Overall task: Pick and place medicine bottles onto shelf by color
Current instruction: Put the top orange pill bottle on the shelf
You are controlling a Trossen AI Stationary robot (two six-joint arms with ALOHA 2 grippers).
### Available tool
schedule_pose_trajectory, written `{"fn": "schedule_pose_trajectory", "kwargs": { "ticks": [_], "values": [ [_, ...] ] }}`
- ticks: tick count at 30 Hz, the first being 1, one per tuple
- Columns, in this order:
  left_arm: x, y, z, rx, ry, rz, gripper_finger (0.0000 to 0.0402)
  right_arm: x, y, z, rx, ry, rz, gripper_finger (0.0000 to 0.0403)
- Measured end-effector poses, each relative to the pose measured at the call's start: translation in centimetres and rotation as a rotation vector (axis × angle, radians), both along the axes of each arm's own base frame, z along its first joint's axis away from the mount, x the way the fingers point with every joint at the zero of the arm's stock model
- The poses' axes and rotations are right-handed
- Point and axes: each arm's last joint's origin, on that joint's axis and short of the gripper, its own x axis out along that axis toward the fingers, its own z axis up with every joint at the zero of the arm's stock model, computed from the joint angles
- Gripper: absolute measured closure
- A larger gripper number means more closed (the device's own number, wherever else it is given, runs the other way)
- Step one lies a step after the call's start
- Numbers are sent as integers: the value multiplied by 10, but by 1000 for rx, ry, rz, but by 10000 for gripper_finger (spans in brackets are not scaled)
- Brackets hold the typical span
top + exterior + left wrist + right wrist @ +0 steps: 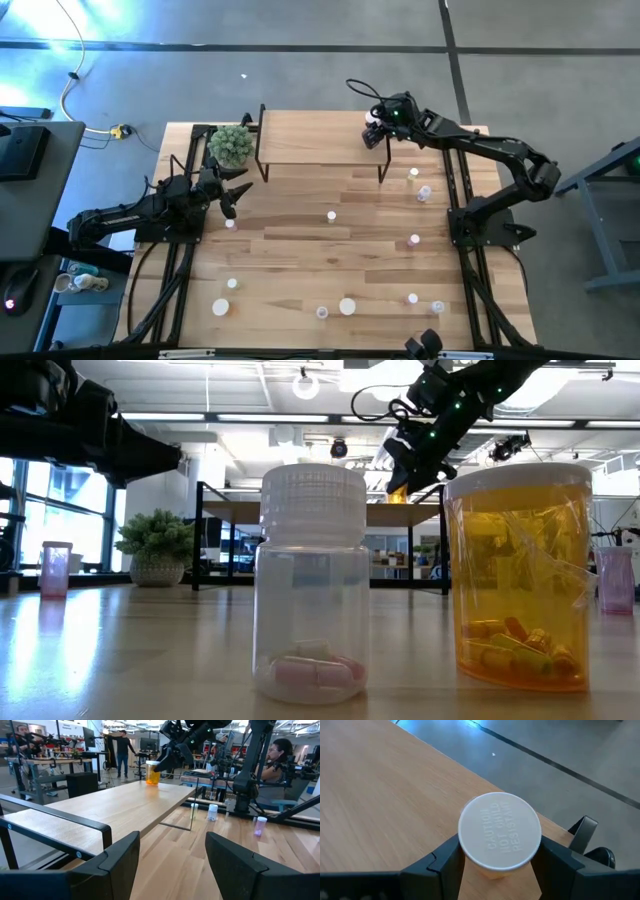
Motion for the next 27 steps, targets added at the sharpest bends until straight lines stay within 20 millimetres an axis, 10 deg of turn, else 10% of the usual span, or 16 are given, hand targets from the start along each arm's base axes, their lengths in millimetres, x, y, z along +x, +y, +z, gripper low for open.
{"fn": "schedule_pose_trajectory", "kwargs": {
  "ticks": [27],
  "values": [
    [0, 0, 0, 0, 0, 1, 186, -3, 1, 4, -3, -10, -25, 151]
  ]
}}
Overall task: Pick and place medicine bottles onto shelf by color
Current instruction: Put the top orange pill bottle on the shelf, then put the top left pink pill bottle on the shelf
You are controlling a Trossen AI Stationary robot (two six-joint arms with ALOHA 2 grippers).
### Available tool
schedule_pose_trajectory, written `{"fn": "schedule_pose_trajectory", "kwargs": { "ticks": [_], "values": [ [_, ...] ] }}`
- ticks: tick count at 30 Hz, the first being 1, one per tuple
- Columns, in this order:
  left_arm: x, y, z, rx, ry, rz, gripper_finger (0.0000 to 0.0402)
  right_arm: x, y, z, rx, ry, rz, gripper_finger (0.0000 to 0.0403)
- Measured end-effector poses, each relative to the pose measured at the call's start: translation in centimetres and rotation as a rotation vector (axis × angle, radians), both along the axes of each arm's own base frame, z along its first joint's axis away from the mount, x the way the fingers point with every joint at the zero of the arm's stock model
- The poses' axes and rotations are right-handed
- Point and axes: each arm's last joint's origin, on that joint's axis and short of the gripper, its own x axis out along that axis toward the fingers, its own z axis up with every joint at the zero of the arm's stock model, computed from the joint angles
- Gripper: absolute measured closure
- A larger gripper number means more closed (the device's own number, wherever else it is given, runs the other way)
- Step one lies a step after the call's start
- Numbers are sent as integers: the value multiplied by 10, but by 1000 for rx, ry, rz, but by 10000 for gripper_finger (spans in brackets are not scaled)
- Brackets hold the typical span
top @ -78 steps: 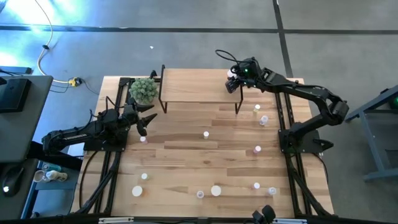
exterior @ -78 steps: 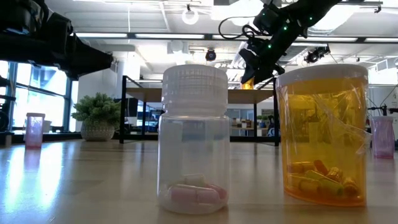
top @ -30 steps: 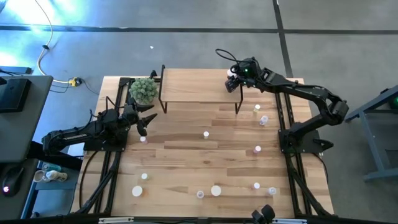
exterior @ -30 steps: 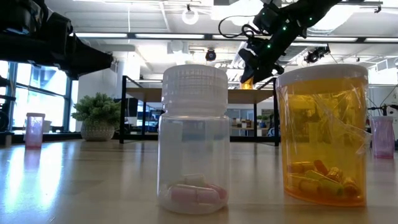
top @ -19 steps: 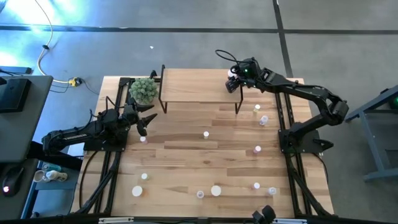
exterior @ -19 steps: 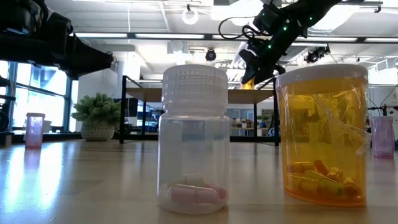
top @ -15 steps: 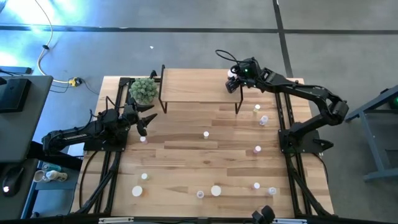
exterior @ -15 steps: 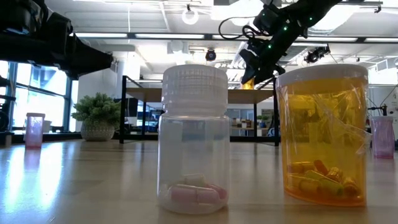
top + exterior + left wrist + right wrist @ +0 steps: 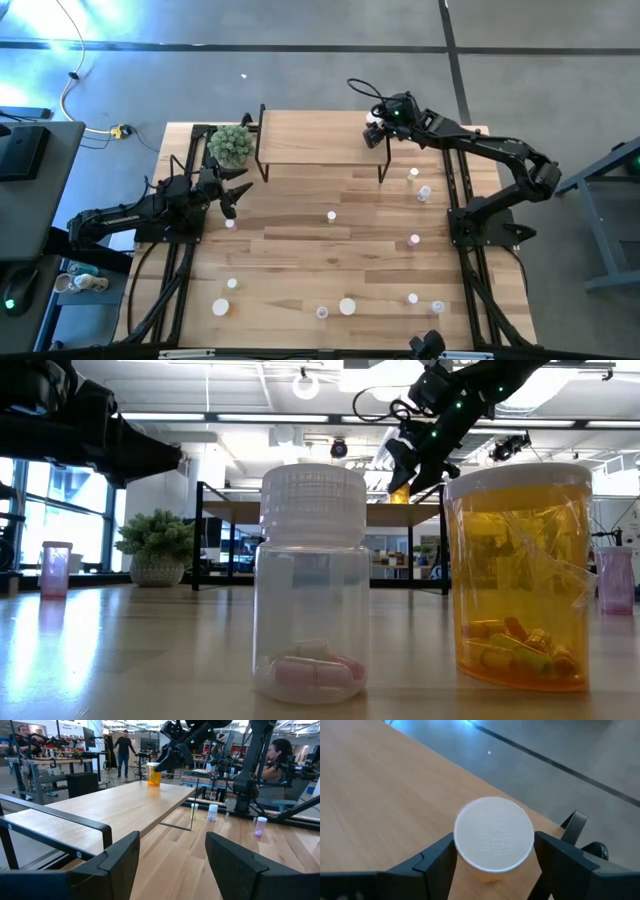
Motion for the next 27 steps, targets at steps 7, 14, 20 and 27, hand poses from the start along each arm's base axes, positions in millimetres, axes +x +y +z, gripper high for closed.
{"fn": "schedule_pose_trajectory", "kwargs": {
  "ticks": [7, 14, 20, 27],
  "values": [
    [0, 0, 0, -1, 0, 0, 186, -8, 7, 18, -42, -58, 3, 150],
    [-1, -1, 6, 19, 15, -2, 186, -14, 29, 39, -75, -121, 65, 150],
    [-8, -3, 28, 19, 69, 1, 186, -20, 58, 58, -70, -193, 203, 150],
    [-12, -5, 60, -86, 88, 4, 186, -25, 93, 73, -55, -253, 372, 150]
  ]
}}
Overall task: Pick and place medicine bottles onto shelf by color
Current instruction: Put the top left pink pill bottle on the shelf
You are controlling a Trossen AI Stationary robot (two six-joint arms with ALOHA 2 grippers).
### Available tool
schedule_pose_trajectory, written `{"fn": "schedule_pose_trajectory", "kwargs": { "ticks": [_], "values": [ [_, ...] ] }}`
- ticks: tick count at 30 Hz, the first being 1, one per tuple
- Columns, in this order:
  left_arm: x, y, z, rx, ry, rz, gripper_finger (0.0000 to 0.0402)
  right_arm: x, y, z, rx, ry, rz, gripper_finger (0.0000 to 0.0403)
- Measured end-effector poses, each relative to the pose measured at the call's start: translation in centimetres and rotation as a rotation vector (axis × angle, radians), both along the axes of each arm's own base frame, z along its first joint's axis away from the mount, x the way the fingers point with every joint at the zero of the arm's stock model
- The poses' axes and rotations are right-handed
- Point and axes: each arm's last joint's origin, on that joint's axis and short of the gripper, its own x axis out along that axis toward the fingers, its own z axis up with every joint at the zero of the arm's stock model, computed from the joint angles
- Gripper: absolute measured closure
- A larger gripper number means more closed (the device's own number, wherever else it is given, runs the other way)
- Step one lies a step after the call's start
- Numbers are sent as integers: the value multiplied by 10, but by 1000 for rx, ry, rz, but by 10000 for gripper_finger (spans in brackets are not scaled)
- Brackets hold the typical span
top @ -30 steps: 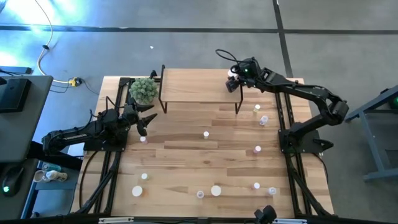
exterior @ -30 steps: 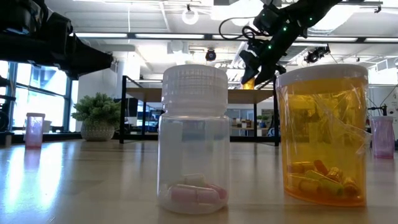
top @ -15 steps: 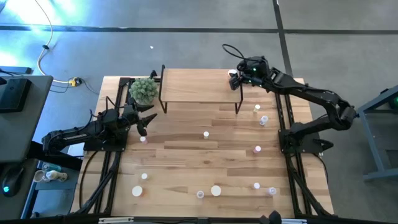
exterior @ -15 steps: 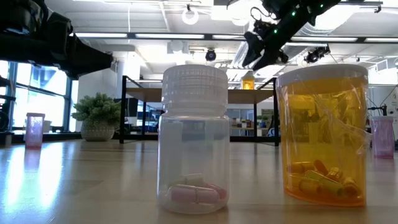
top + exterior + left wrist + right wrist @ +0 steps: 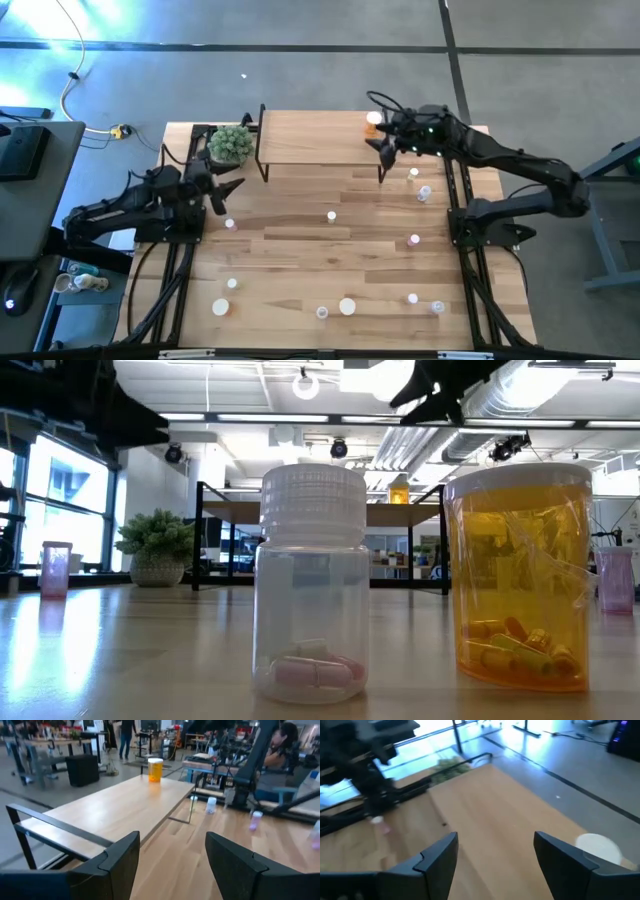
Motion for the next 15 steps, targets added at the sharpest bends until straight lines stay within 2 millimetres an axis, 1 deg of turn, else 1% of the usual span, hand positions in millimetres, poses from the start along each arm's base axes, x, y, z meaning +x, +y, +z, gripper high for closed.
{"fn": "schedule_pose_trajectory", "kwargs": {
  "ticks": [5, 9, 15],
  "values": [
    [6, 2, 26, -58, -16, -1, 186, 0, 18, 5, -4, -17, 63, 150],
    [16, 6, 36, -61, 81, -8, 186, 1, 26, 6, -4, -23, 98, 150],
    [27, 8, 55, -147, 253, -49, 186, 3, 32, 6, -3, -21, 124, 150]
  ]
}}
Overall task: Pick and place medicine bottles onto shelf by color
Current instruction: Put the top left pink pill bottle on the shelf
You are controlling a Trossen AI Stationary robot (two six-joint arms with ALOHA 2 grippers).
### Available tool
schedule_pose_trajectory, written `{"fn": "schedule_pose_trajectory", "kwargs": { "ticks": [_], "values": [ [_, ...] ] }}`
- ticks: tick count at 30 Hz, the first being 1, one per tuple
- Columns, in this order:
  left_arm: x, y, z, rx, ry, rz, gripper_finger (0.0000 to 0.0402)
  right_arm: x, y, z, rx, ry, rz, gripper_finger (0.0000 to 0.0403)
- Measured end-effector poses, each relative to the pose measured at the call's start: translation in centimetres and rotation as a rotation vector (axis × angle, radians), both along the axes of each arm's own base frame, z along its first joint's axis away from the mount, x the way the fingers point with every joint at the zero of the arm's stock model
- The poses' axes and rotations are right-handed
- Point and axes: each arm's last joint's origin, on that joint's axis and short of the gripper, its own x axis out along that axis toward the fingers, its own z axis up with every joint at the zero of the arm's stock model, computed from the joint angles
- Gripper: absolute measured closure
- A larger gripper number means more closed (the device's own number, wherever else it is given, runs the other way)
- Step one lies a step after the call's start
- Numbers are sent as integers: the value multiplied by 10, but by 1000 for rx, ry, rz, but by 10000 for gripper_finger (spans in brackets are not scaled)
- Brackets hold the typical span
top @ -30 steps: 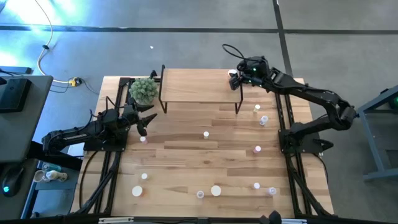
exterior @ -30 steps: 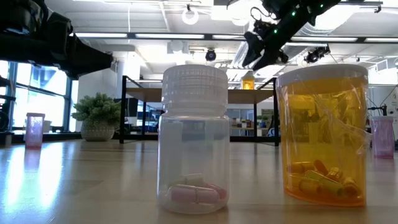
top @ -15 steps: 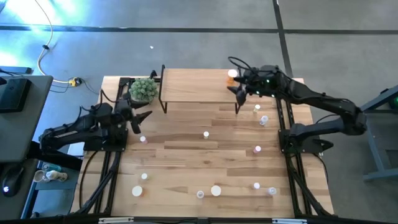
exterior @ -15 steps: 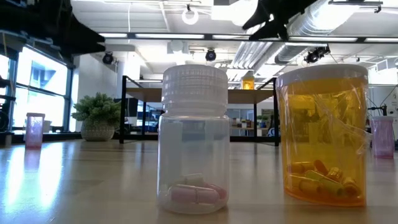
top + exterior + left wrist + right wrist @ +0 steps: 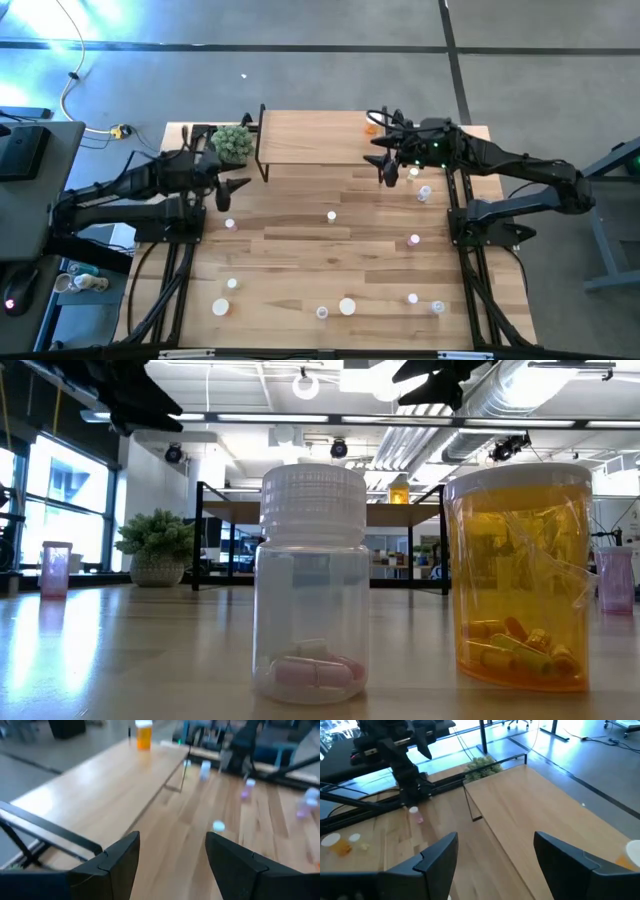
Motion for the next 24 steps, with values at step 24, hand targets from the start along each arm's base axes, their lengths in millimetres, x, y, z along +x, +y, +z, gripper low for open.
{"fn": "schedule_pose_trajectory", "kwargs": {
  "ticks": [24],
  "values": [
    [6, -1, -32, -568, 505, 215, 186, 0, 1, 0, 1, 4, 2, 150]
  ]
}}
